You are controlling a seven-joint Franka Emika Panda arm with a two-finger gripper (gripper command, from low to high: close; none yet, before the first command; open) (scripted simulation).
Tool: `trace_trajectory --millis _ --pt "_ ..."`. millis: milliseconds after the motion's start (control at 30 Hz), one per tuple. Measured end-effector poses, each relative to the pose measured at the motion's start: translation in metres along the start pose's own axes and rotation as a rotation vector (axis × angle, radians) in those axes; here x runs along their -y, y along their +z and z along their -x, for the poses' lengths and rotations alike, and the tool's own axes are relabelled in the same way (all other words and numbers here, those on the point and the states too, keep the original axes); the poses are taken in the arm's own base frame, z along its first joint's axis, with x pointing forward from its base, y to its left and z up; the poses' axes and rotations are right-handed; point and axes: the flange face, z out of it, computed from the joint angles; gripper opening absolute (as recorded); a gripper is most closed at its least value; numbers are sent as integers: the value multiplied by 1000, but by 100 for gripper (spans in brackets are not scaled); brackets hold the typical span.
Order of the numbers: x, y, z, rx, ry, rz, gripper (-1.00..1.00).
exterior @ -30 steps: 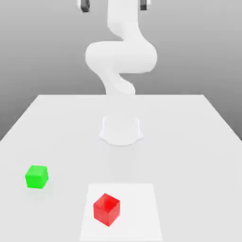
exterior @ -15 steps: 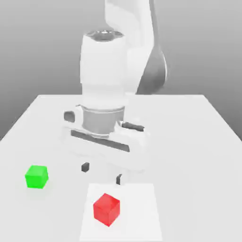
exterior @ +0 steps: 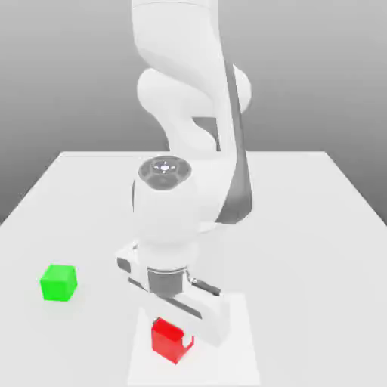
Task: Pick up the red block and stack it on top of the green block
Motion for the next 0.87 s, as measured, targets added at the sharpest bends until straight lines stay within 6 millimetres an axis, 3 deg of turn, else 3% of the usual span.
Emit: trace_trajectory --millis 167,233,367,433,533,733,767,867 --pt "-4 -50 -6 -3 15 1 -100" --pt "-25 -60 -51 -12 125 6 -100" --pt "-88 -74 -135 -21 364 11 -100" --pt "-123 -81 -165 -18 476 10 -100" --pt "-172 -89 -196 -6 615 4 -100" --pt "-183 -39 -202 0 646 0 -100" --pt "-184 -30 -201 -1 647 0 100" --pt "-184 -30 -201 -1 647 0 100"
